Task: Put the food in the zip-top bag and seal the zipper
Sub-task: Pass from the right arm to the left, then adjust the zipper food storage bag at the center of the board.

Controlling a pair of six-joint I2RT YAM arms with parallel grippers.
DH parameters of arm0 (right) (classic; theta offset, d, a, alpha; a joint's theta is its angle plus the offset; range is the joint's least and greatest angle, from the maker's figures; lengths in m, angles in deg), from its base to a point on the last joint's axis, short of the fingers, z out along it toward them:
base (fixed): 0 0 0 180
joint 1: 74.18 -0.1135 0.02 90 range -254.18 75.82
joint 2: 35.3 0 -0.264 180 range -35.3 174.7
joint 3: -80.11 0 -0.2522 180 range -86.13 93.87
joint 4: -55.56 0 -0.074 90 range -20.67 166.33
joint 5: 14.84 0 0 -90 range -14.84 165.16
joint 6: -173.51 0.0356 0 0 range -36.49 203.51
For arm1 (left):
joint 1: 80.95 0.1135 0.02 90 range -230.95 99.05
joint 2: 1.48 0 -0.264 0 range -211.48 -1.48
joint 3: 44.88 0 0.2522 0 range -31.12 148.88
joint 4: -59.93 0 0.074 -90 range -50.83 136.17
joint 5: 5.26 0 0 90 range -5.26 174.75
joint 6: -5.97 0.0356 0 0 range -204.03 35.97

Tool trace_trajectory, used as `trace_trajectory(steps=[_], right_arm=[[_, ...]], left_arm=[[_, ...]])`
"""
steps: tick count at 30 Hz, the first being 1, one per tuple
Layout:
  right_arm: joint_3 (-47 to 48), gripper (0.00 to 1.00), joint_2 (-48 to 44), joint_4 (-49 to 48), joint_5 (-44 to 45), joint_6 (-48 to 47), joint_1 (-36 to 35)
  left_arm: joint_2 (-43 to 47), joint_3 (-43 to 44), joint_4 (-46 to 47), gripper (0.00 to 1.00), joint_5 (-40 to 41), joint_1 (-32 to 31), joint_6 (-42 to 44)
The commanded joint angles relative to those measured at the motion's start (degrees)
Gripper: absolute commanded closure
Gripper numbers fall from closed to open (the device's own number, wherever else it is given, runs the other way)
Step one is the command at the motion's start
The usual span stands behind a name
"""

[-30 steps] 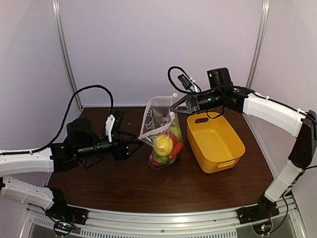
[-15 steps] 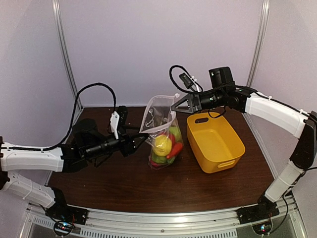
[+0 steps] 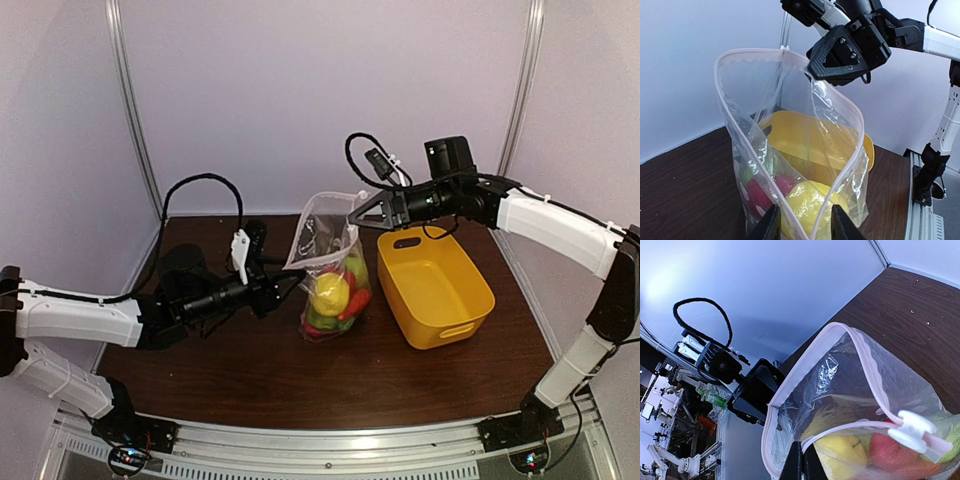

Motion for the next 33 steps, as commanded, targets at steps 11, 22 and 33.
trace_trajectory(steps=[11, 22, 33], right_arm=[[0.32, 0.75, -2.05, -1.03, -2.86, -3.95, 4.47], [4.33, 0.43, -1.72, 18.45, 4.62, -42.69, 13.95], [5.07, 0.54, 6.88, 14.39, -4.32, -47.52, 15.44]], left_arm=[[0.03, 1.15, 0.89, 0.9, 1.14, -0.16, 3.16], [2.75, 7.8, -12.55, 0.91, 1.48, 0.18, 8.72], [5.73, 10.34, -20.19, 0.91, 4.09, 0.85, 10.78]])
